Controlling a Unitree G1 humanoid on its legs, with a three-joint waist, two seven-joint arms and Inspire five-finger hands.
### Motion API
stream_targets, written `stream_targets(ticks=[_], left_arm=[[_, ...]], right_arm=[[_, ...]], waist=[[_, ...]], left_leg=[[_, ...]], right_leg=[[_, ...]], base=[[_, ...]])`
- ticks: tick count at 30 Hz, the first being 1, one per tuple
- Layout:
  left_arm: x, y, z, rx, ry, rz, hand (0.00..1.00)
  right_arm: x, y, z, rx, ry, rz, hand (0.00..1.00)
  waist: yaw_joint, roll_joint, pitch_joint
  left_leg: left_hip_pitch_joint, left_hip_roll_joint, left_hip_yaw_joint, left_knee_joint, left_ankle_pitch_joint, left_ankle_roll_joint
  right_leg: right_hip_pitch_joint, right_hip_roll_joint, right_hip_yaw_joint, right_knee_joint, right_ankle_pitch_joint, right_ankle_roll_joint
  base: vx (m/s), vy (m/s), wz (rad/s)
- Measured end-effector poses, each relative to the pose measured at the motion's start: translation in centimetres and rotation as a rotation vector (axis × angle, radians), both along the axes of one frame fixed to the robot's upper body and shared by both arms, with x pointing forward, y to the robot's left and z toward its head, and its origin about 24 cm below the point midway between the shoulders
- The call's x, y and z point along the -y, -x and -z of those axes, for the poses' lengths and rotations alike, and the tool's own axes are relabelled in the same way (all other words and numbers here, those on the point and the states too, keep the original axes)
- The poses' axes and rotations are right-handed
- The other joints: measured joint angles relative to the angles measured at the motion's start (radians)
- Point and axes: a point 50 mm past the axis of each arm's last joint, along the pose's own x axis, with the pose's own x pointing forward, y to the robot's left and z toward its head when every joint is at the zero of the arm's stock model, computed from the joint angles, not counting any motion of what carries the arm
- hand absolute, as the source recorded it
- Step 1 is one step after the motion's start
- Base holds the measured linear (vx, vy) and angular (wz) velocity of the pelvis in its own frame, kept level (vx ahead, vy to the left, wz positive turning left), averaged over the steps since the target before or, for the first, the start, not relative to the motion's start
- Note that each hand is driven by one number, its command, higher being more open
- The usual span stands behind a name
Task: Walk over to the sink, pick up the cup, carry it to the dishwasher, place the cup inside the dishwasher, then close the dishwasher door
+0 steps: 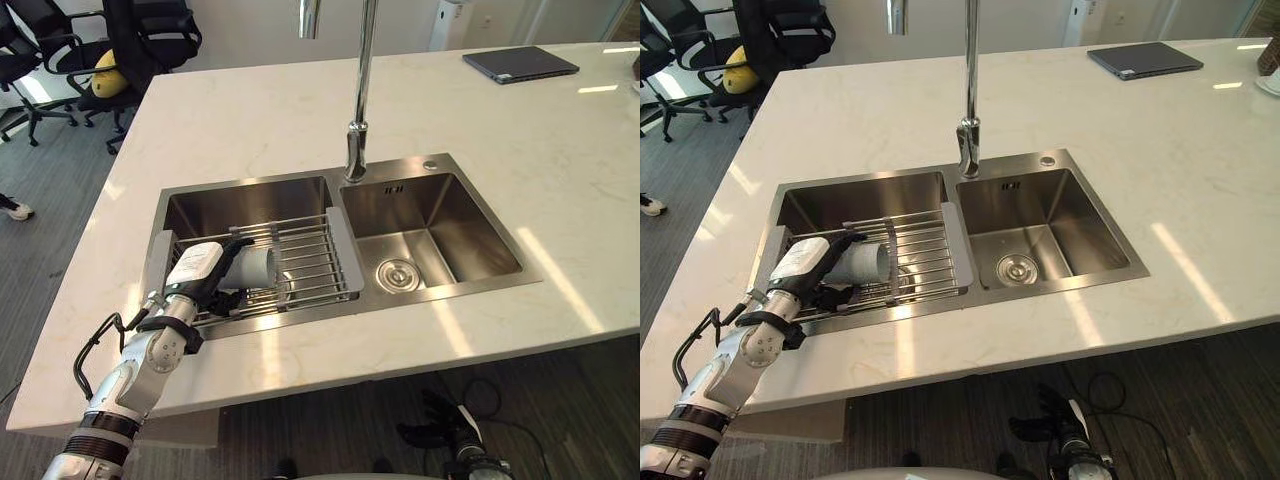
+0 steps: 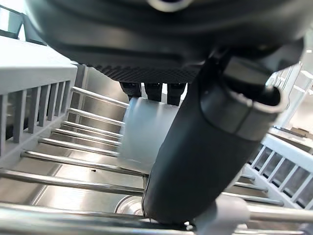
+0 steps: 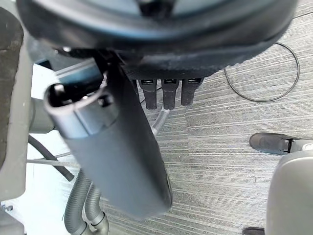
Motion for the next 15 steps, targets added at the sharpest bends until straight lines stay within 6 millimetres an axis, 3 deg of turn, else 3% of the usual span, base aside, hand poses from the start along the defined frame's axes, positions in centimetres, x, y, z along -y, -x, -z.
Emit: stream_targets(ticks=[15], left_arm=[[0.02,-1.0,-0.35,-0.027,-0.069,0.041,0.3]], right_arm=[[-0.03,0.04,0.03,-0.002,-0.003,-0.003,0.9]], waist=[[-0.005,0.006,0.002]], left_leg=[[0.001,-0.015,0.006,0.001,0.002,0.004]], right_leg=[[-0.003,-0.015,0.008,0.0,0.008,0.012]], base=[[-0.02,-0.006,0.0]])
